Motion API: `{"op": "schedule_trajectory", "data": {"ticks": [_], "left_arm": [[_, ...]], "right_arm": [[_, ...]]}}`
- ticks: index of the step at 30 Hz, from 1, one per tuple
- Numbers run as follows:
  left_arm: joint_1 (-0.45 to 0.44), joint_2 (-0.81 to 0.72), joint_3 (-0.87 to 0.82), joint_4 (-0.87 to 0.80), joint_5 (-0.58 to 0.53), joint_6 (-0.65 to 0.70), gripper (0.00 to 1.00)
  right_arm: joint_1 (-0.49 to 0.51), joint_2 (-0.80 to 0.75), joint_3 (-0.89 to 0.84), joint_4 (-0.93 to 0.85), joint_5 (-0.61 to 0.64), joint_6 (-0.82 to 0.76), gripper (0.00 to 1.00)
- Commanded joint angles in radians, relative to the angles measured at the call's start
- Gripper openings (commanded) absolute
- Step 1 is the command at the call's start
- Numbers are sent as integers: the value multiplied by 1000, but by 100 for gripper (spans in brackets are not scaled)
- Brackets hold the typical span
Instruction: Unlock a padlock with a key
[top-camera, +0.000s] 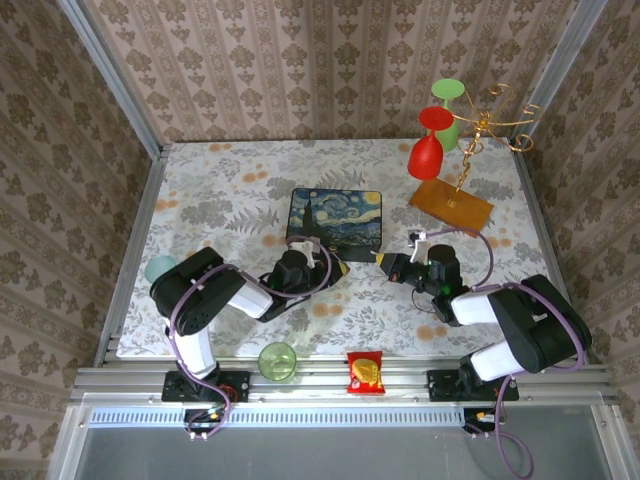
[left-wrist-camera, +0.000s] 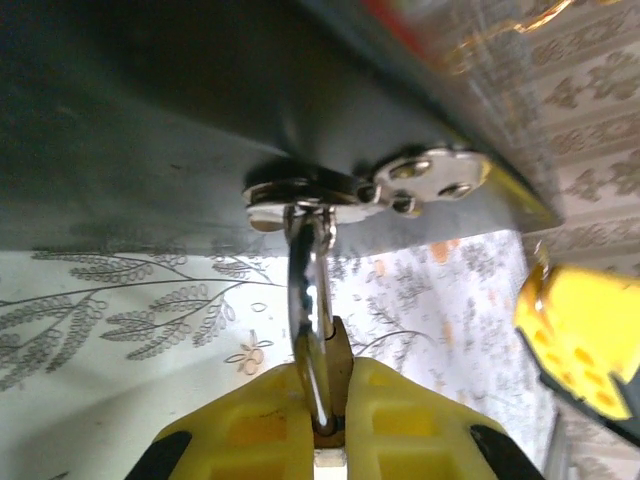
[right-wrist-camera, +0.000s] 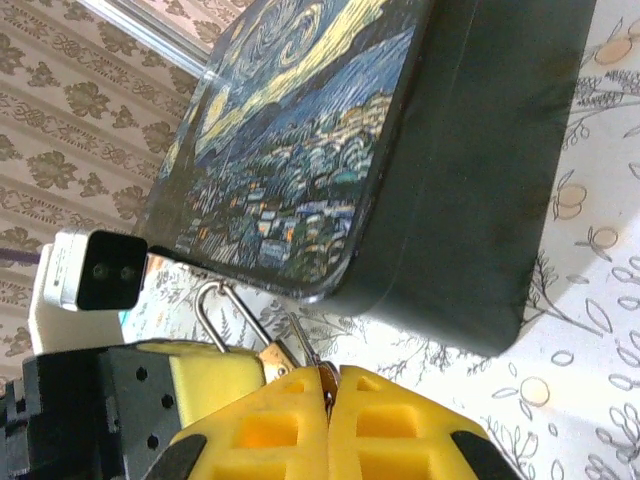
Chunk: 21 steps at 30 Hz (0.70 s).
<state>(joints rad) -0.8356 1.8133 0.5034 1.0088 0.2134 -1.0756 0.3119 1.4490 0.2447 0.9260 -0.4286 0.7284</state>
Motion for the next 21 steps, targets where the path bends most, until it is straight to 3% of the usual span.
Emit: {"op": "schedule_trajectory", "data": {"ticks": [1,9,12,16,21], "left_arm": [[10,31,-6,223,39,-130,0],[9,42,7,272,40,-200,0],[4,17,10,271,25,-223,0],[4,6,21,275,18,-245,0],[2,1,35,284,11,-270,0]], "right_arm": [[-1,-50,-35,2,-57,67,0],[42,-281,-60,-245,-105,160,0],[45,-299,-49,-318,-129,208,0],[49,-204,-50,-229,-175,223,0],[50,10,-71,155,-233,347,0]]}}
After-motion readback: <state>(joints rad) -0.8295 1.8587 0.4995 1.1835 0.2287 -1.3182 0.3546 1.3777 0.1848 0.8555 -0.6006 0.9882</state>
